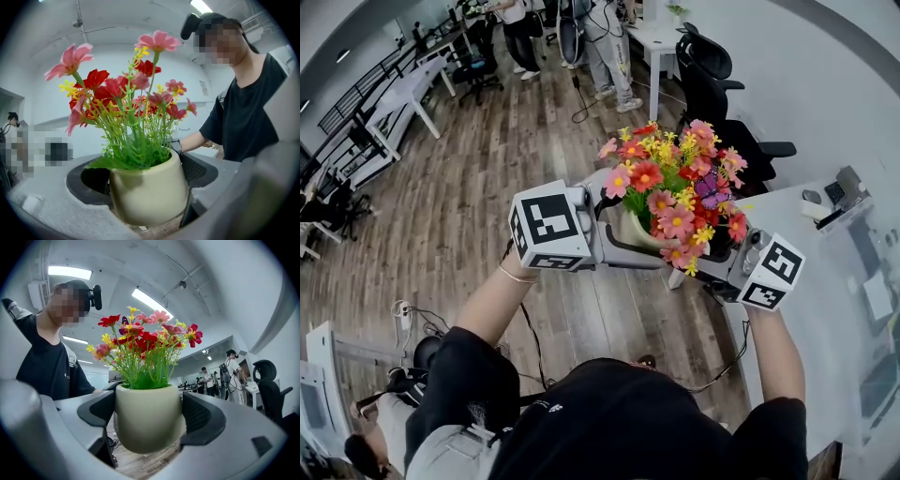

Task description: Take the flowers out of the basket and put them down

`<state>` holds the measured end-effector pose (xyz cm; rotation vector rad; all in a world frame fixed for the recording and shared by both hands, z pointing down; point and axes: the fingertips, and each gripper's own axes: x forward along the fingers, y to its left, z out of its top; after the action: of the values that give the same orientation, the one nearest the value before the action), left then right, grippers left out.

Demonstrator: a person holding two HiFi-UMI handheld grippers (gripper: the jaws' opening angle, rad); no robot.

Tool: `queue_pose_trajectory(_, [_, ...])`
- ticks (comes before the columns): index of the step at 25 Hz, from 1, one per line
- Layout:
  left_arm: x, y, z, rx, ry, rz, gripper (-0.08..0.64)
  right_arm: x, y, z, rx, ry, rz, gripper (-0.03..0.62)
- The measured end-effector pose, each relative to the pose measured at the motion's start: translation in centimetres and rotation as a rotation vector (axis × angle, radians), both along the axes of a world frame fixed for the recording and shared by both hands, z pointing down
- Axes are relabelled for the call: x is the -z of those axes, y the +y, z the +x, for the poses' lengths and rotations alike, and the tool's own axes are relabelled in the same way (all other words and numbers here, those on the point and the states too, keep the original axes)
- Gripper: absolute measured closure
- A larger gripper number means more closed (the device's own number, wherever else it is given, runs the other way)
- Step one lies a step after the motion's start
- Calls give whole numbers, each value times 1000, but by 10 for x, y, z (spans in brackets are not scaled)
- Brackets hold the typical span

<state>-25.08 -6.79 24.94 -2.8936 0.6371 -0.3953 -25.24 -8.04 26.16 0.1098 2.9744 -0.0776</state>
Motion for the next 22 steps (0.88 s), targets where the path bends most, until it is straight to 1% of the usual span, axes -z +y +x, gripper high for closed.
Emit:
queue_pose_trajectory(17, [-10,-13,4,16,4,7,84,-10,-13,3,19,14,5,135])
queue_pose_trajectory(22, [-15,-22,5,-1,7,3,84,-16,-22,4,3,20,-2,135])
